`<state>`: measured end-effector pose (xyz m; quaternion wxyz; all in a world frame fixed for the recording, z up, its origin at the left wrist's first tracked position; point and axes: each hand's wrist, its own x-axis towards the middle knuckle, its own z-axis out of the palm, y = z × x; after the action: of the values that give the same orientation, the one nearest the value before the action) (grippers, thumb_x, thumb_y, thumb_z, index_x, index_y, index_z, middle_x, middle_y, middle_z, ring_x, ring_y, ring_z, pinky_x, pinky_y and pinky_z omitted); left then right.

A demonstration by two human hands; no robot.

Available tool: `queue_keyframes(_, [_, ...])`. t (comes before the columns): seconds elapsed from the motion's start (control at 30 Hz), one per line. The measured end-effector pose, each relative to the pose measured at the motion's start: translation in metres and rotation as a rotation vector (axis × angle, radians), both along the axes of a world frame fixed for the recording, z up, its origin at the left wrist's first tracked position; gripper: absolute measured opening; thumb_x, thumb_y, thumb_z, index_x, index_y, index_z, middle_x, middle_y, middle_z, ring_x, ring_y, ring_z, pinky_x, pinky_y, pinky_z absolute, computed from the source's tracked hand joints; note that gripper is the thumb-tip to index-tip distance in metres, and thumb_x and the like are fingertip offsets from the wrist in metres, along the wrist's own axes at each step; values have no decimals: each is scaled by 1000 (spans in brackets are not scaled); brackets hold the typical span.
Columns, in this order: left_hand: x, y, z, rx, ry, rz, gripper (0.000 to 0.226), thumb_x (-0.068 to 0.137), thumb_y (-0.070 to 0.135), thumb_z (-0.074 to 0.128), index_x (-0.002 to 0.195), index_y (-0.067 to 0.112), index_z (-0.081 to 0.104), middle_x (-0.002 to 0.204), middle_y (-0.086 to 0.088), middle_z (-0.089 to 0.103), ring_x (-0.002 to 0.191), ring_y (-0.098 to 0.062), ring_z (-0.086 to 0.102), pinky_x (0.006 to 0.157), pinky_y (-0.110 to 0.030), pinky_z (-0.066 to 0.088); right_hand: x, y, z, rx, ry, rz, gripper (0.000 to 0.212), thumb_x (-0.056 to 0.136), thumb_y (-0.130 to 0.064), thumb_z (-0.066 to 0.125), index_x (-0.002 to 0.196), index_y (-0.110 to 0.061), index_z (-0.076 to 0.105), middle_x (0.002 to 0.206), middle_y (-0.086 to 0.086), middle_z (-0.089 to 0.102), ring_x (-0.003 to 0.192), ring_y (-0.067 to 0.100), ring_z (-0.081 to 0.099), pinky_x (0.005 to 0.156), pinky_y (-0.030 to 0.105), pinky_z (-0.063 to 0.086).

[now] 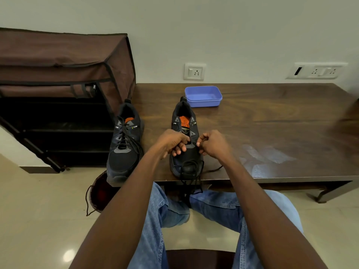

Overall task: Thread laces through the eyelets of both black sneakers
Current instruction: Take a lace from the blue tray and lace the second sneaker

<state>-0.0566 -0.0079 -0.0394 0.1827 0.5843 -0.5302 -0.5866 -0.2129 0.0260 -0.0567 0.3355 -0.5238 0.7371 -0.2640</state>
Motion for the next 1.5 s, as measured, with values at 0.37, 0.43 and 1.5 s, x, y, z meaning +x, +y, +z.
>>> queue_keyframes(0.37, [0,4,0,-18,-9,-25,32,97,15,57,120,-7,63,45,-1,57,33,-10,44,33,-20,34,4,7,9,-158,164,55,17,90,-8,64,80,-2,76,75,14,71,72,27,66,67,37,54])
queue_keyframes(0.43, [0,5,0,-20,-5,-31,32,97,17,57,119,-6,63,46,-2,58,35,-11,44,34,-20,35,6,6,9,-170,206,81,17,88,-8,63,78,-2,75,73,16,69,69,27,63,62,35,48])
queue_keyframes(1.5, [9,1,-11,-316,-228,-186,23,99,12,50,77,16,53,57,-2,52,48,-14,49,46,-29,43,11,-8,1,-112,82,-75,27,78,-39,72,73,-12,68,67,-1,63,67,16,61,53,28,41])
